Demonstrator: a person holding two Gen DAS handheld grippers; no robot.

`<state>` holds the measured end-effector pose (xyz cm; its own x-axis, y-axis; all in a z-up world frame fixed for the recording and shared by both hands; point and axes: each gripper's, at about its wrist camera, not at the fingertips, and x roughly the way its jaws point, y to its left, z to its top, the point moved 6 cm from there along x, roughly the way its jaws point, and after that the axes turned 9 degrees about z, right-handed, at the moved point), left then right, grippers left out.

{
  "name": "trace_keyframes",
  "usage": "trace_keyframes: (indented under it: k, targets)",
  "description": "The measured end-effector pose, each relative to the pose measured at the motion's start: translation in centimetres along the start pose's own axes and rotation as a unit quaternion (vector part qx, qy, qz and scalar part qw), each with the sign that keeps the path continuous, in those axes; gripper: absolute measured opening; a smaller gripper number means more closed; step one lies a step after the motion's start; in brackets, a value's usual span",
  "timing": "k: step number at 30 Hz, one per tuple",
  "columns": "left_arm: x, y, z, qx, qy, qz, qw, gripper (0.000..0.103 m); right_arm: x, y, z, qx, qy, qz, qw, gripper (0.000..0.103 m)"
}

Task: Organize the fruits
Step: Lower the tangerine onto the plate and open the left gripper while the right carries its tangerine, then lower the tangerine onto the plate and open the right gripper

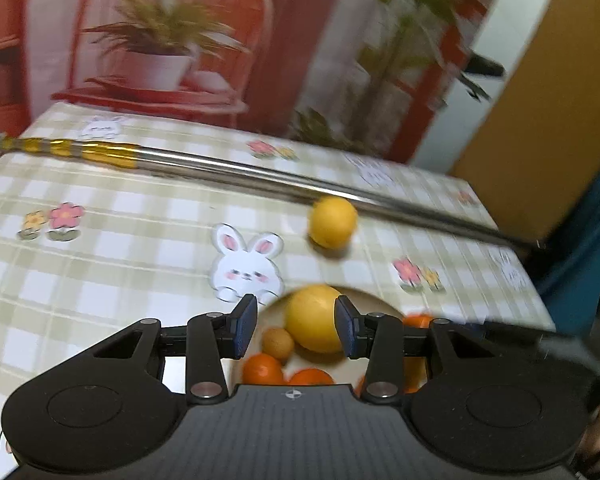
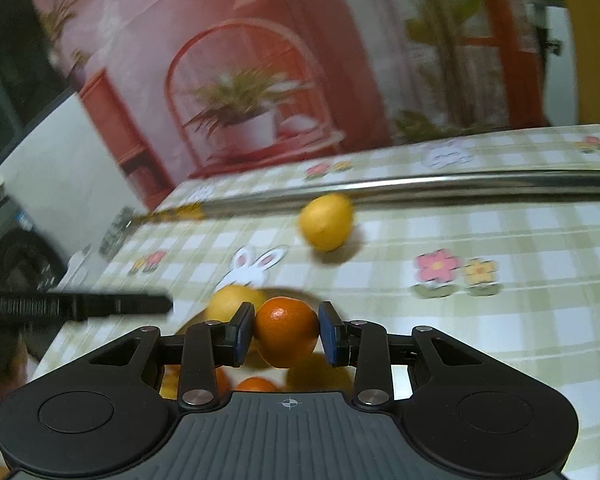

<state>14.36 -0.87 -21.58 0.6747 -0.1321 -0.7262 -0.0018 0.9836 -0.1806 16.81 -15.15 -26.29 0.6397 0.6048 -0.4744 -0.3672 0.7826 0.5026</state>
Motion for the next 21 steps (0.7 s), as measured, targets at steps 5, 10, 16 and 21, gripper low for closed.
trace_keyframes:
  k: [5,10,16,21]
  targets:
    - [-0.1,1.9,-0.2,-0.023,-0.001,0.017,0.9996,0.045,2.6,2.4,-0.8,-0.032,0.045,0.011,0.998,0.032]
    - [0.0,3.4,-0.7,-0.045,0.001,0.021,0.9988,0.045,4.0,3.9,-1.4,-0.044,0.075,0.014,0.996,0.032]
    - [0.1,4.0,-1.1,-0.059,0.003,0.013,0.9982,0.045,3.7,4.6,-1.8,-0.044,0.088,0.021,0.995,0.032]
    - [0.2,3.7,-1.7,-0.057,0.004,0.008,0.9984,0.045,3.3,4.6,-2.1,-0.045,0.084,0.012,0.995,0.032]
